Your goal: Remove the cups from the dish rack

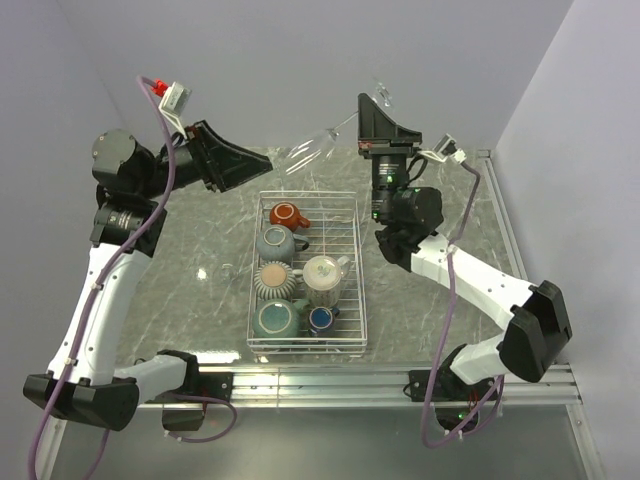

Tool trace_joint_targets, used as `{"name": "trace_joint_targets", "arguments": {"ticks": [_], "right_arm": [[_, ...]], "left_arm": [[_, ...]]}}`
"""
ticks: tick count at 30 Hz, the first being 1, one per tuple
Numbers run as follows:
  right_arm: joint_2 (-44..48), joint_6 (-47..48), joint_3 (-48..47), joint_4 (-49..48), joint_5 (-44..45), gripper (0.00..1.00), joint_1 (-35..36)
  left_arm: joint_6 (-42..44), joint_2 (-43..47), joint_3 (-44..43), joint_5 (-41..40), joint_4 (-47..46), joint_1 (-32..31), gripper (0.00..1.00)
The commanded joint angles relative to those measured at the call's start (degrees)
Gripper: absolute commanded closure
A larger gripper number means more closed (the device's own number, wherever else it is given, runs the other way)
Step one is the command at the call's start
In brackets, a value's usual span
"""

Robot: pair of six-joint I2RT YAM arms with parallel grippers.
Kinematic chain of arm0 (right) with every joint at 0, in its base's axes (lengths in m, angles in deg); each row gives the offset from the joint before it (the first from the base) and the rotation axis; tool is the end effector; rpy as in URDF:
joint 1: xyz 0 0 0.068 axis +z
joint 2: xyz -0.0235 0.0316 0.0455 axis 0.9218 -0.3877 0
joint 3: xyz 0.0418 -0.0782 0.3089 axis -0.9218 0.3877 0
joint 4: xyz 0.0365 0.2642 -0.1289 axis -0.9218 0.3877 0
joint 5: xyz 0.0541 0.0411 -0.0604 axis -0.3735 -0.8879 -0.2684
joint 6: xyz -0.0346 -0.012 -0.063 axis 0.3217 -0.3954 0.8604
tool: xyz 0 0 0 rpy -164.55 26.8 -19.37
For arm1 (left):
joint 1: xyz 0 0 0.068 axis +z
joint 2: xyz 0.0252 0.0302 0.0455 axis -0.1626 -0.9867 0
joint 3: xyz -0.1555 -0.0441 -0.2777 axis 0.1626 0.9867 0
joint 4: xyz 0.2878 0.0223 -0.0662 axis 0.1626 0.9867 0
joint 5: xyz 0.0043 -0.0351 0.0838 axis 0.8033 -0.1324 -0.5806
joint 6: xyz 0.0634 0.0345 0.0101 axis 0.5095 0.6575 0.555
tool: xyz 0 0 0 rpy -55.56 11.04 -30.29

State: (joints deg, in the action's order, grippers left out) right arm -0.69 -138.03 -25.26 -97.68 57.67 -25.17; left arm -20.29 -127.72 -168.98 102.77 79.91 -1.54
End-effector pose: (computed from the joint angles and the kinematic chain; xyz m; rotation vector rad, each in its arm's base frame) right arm 0.2738 0.2046 0.5063 0.6236 0.7261 1.3281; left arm 0.2342 -0.0961 0.5638 0.4097 1.5487 -1.4912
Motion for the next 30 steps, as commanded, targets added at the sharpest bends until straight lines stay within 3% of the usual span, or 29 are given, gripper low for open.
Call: {"name": "trace_joint_targets", "arguments": {"ticks": [1, 9, 15, 24, 30], "right_arm": [[-0.15, 1.56, -3.9, -9.96, 4.3, 1.0, 0.87], [0.11, 3.76, -2.67, -12.5, 8.87, 1.0, 0.78], [-1.82, 1.65, -4.86, -14.09, 8.09, 1.0, 1.57], [-5.6, 1.12, -7.59, -15.85, 7.29, 1.0, 3.59], [-6.3, -0.46, -5.84, -16.81, 7.03, 1.0, 4.04]], "left_arm": [[-2.9, 0.45, 0.06, 0.86, -2.12, -0.44, 0.46], [3.52, 0.37, -2.22, -3.1, 5.09, -0.44, 0.46], [-4.56, -1.91, 0.06, -2.05, -3.08, -1.06, 0.47], [-6.76, -3.76, 0.06, -1.69, -8.53, -1.67, 0.46], [-6.06, -3.68, -0.02, -2.57, -7.4, -1.67, 0.5]]}}
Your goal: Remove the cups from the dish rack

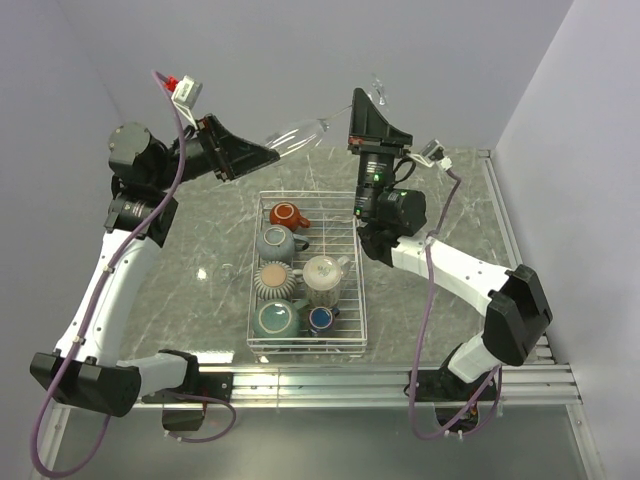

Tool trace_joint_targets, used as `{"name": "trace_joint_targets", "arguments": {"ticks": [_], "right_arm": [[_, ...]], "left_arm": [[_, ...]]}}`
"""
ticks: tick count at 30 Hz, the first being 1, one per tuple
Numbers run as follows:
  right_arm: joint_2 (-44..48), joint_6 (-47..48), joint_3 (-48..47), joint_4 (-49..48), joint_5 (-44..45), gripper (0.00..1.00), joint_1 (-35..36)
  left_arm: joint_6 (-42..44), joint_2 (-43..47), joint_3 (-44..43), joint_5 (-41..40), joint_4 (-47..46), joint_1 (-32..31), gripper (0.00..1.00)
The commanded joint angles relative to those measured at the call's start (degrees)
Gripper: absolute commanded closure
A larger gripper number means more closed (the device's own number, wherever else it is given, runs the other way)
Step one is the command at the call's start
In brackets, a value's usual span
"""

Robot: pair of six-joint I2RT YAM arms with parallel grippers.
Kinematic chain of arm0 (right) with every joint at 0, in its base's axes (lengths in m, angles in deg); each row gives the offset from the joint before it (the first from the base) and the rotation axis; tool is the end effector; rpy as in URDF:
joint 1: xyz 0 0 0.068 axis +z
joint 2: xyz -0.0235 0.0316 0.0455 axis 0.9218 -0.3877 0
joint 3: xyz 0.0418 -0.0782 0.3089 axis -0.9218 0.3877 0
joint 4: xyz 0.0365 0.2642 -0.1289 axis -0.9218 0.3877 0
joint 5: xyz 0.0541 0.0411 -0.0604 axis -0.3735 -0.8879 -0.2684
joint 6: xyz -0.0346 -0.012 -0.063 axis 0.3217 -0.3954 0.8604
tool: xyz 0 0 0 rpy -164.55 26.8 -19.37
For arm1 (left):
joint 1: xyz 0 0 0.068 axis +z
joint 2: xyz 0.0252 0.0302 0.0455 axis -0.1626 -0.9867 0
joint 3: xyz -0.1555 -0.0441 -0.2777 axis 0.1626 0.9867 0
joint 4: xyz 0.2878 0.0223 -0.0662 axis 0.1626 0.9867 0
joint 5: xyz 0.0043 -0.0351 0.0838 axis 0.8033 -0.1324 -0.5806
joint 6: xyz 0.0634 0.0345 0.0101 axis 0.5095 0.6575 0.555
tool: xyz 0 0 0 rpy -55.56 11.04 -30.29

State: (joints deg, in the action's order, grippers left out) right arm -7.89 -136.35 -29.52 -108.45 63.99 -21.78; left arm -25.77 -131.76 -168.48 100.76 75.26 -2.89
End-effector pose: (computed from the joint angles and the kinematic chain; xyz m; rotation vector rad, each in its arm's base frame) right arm 0.2811 0.2327 0.5032 0.7124 0.5990 1.3667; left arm 0.2634 -0.1072 0.5524 0.3258 1.5788 -1.5637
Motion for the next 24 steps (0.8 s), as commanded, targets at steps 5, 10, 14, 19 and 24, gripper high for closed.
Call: {"name": "trace_joint_targets", "arguments": {"ticks": [5, 10, 14, 19, 24], "right_arm": [[0.62, -4.6, 2.03, -7.71, -0.33, 1.0, 1.17], [0.1, -6.36, 6.24, -8.76, -1.22, 1.0, 2.14], [0.18, -7.86, 8.97, -8.51, -0.87, 1.0, 2.4], [-0.34, -9.35, 10.99, -7.19, -1.75, 1.0, 2.49], [-0.96, -9.09, 12.31, -6.13, -1.84, 0.93, 2.4]], "left_arm": [[0.04, -0.42, -1.93, -3.63, -0.28, -0.23, 0.58], [-0.14, -1.04, -2.81, -6.27, 1.3, 1.0, 0.72], [0.56, -1.04, -2.55, -7.5, 2.35, 1.79, 0.84], [1.8, -0.86, -1.67, -8.3, 2.89, 3.02, 0.98], [3.29, -1.39, -1.23, -7.42, 2.44, 4.34, 1.0]]}}
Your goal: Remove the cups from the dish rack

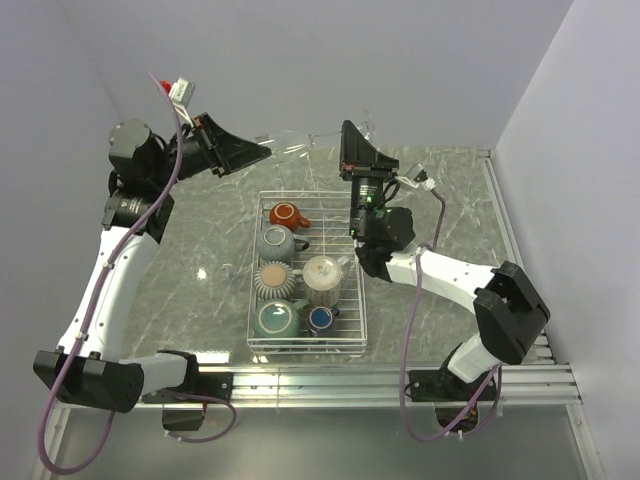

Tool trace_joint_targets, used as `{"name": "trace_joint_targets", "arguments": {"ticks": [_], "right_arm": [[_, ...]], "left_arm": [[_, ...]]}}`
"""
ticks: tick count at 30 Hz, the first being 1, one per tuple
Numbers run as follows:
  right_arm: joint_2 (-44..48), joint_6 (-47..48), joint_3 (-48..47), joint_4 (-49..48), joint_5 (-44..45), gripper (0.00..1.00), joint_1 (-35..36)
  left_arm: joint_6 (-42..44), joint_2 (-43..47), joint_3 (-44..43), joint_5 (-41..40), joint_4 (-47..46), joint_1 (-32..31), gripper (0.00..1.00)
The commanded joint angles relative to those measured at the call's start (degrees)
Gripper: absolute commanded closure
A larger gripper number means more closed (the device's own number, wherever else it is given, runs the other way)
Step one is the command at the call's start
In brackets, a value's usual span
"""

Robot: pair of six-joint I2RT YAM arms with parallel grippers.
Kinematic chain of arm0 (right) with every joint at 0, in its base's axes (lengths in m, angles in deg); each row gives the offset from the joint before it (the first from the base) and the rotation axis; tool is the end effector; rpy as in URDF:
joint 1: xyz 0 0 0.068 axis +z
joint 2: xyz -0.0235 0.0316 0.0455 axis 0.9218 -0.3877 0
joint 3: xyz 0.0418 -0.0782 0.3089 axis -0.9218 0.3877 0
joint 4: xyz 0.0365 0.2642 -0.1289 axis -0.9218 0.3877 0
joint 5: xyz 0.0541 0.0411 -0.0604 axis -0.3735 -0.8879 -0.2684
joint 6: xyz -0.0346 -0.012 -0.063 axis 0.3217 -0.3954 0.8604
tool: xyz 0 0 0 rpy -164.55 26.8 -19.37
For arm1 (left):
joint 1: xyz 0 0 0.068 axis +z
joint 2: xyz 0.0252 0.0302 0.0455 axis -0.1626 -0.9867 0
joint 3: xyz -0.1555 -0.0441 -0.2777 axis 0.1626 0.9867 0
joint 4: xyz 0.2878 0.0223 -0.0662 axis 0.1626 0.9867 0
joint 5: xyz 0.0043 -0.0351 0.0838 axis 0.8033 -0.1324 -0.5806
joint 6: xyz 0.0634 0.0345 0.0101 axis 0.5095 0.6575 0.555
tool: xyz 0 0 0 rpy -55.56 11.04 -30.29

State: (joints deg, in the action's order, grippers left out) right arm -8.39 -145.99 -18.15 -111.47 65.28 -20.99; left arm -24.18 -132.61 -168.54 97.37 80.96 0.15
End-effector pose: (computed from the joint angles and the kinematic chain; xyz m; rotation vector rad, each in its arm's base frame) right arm 0.2825 0.2399 0.4324 0.7951 0.7075 1.4431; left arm 0.2804 -0.0927 0.5387 0.1757 1.6534 -1.4926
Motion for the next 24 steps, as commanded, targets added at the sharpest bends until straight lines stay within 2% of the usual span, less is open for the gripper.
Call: {"name": "trace_joint_targets", "arguments": {"ticks": [1, 2, 3, 5, 8, 13, 17, 24], "right_arm": [[-0.63, 0.64, 1.04, -2.85, -3.3, 0.91, 1.7], [-0.89, 0.38, 1.21, -2.24, -3.3, 0.87, 1.71], [-1.33, 0.11, 1.21, -2.15, -3.3, 0.79, 1.62], [-2.03, 0.55, 1.04, -2.24, -3.56, 0.73, 1.71], [-3.53, 0.46, 0.69, -1.27, -3.56, 0.58, 1.71], [-5.29, -0.33, -1.51, 1.72, -3.57, 0.55, 1.53], [-6.78, -1.47, -2.83, 3.9, -4.09, 0.48, 1.7], [-7.05, -3.75, -5.11, 11.73, -4.62, 0.42, 1.27]], "left_arm": [[1.78, -0.71, -0.99, -4.2, -3.08, 1.74, 1.0], [1.96, -0.71, -0.9, -4.81, -2.82, 1.74, 1.0], [2.48, -0.8, -0.9, -5.08, -2.73, 1.83, 1.0], [3.19, -0.63, -0.81, -5.61, -2.47, 1.92, 1.0], [5.47, -0.45, -0.64, -6.66, -1.85, 2.09, 1.0], [7.15, -0.62, 0.15, -8.07, -1.76, 2.27, 1.0], [8.28, -0.54, 0.07, -9.12, -1.42, 2.27, 1.0], [16.36, -1.68, -1.34, -13.61, 0.79, 2.27, 1.0]]}}
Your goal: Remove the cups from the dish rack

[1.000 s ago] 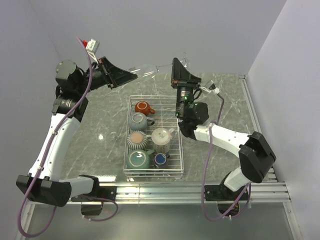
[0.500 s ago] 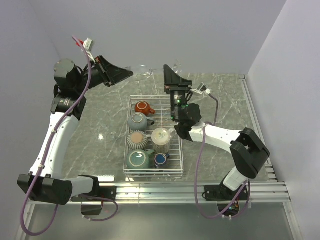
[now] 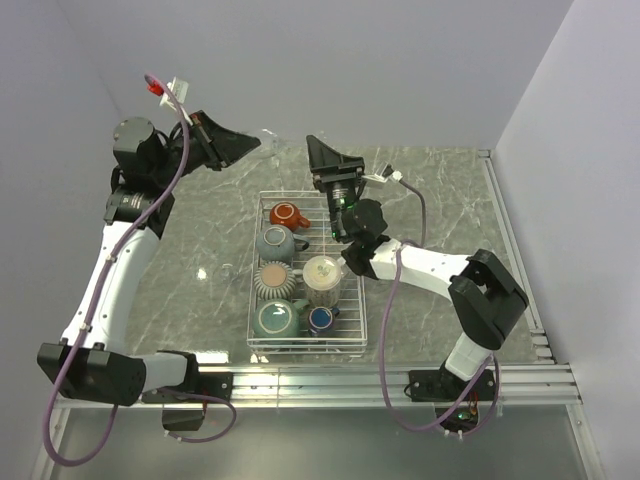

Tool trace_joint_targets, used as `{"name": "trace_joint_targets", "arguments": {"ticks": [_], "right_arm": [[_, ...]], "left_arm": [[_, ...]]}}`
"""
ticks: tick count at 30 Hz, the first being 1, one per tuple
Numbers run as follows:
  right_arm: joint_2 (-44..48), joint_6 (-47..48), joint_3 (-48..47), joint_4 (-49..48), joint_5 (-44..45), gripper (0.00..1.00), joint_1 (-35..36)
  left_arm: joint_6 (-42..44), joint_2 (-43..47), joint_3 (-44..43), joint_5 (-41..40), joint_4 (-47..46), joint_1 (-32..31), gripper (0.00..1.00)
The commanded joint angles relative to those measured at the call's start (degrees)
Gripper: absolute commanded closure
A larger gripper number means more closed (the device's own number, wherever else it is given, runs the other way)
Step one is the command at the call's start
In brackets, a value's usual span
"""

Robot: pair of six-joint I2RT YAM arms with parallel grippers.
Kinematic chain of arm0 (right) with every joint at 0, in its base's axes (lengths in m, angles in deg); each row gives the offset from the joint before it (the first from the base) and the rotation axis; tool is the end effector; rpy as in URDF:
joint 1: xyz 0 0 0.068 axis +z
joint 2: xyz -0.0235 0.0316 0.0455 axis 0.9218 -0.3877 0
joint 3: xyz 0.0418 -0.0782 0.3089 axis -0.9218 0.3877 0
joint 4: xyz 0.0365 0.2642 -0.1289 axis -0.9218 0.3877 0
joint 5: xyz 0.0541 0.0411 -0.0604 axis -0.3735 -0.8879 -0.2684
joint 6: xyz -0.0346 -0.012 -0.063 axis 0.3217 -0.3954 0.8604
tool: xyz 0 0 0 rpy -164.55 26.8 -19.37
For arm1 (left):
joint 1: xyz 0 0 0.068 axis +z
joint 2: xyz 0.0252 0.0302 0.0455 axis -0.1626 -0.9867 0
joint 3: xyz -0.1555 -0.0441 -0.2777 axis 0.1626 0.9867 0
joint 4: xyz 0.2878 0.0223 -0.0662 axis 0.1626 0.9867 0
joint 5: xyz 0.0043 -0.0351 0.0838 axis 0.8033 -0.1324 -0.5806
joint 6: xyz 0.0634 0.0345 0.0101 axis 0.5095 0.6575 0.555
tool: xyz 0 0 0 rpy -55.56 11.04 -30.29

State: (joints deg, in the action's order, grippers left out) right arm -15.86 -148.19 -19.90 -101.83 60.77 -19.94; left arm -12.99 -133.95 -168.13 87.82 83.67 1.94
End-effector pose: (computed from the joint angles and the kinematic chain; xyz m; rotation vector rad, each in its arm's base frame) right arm 0.3120 0.2874 0.3803 0.7281 0.9988 1.3872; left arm 0.3024 -0.0793 0.5248 0.1094 1.6339 -1.2265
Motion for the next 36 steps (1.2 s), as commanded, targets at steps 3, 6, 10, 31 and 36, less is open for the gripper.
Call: {"name": "trace_joint_targets", "arguments": {"ticks": [3, 6, 10, 31, 36], "right_arm": [[-0.8, -3.82, -4.5, 4.03, -1.6, 0.42, -0.4], [-1.59, -5.07, -4.77, 5.0, -3.1, 0.42, -0.75], [-1.07, -2.7, -4.6, 4.21, -3.98, 0.42, -0.66], [17.39, 32.99, 0.59, 11.24, -20.06, 0.42, 1.62], [20.64, 37.12, 2.17, 13.52, -21.38, 0.42, 1.89]], "left_arm": [[7.89, -1.14, -1.41, -6.07, -2.01, 0.56, 1.0], [12.28, -1.49, -1.4, -9.15, -1.48, 0.74, 1.0], [18.53, -1.58, -2.89, -12.75, 0.18, 1.44, 1.0], [56.76, 3.35, -13.09, -20.76, 37.06, 12.43, 1.0], [62.82, -1.22, -17.22, -19.36, 45.96, 12.52, 1.0]]}}
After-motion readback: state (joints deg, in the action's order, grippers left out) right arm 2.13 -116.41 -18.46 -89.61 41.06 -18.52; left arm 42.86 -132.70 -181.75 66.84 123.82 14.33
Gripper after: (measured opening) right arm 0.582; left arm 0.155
